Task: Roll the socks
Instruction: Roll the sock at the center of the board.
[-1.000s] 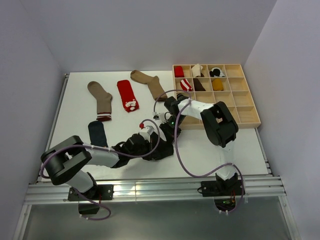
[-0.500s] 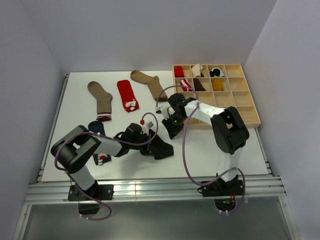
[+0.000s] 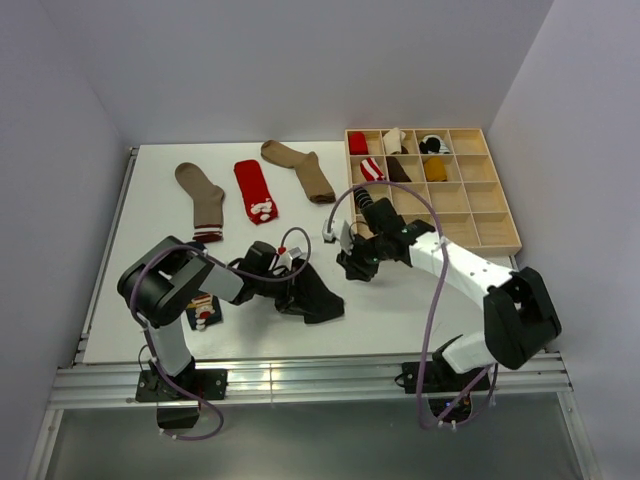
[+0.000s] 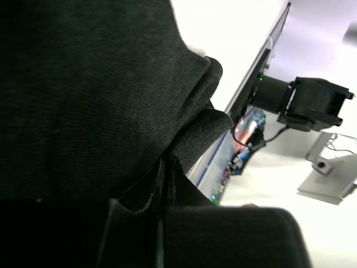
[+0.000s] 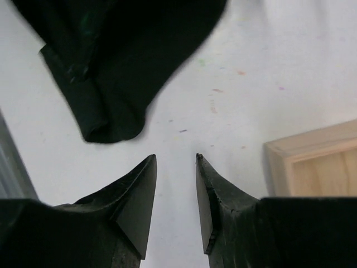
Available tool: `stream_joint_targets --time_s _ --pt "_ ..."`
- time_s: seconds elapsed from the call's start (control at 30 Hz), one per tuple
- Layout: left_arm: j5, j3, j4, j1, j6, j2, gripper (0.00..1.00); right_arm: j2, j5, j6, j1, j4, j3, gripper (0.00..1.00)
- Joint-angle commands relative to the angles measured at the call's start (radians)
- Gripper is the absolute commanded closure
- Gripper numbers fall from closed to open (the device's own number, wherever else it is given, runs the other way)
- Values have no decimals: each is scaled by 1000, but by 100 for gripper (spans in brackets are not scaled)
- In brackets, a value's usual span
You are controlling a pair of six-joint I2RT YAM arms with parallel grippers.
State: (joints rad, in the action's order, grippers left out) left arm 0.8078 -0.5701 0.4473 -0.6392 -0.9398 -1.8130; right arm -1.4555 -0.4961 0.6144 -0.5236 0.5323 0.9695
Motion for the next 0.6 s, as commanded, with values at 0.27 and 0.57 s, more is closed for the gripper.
stream_joint_targets --time_s 0.27,0.57 --pt "-39 36 -252 21 65 -80 100 268 96 199 -307 -158 -274 48" --pt "-29 36 -260 24 58 -80 100 287 270 209 -539 -267 -379 47"
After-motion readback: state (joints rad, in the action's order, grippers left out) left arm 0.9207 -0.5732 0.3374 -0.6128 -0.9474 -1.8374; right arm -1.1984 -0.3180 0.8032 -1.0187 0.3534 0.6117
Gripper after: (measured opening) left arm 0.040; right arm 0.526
